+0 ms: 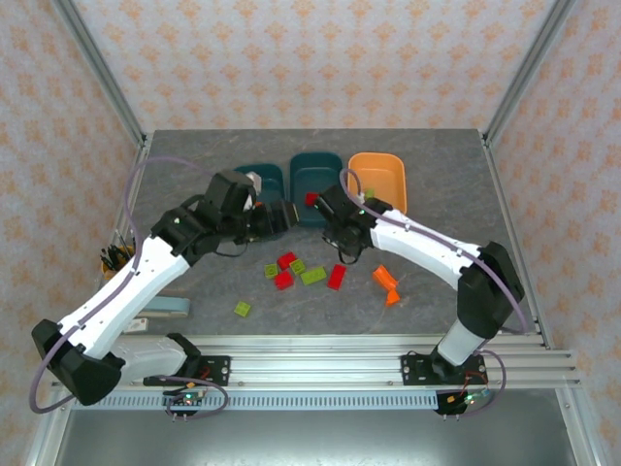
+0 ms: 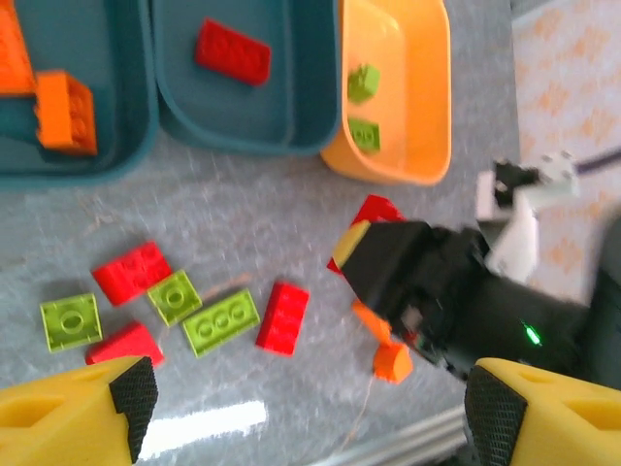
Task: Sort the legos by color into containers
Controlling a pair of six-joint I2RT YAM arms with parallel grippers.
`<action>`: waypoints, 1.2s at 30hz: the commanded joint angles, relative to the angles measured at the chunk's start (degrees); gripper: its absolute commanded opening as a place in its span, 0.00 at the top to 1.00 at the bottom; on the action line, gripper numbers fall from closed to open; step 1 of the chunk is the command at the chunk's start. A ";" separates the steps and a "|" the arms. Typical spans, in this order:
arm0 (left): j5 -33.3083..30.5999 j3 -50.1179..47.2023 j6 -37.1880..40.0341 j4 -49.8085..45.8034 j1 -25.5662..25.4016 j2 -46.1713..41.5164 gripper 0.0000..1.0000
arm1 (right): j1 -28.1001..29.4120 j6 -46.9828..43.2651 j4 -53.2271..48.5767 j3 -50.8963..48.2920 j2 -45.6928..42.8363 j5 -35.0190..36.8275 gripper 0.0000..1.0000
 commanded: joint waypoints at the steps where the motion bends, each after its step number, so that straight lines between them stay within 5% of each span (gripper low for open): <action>1: 0.85 2.51 -0.55 -1.87 4.66 2.90 0.14 | -1.03 -15.49 -2.28 8.72 5.93 0.20 0.67; 7: 0.01 8.57 2.54 -2.14 7.99 9.58 0.14 | -4.54 -35.83 -6.92 23.70 19.94 -11.26 0.66; 15: 0.53 8.15 2.76 -0.02 8.36 11.68 0.14 | -8.15 -54.21 -8.67 31.95 28.05 -12.48 0.67; 31: 0.85 5.68 3.38 -0.72 8.31 10.51 0.14 | -9.46 -61.10 -17.44 47.22 42.63 -16.36 0.64; 36: 1.48 4.38 3.12 -0.19 8.36 10.34 0.15 | -9.49 -61.39 -17.71 48.79 44.25 -15.97 0.49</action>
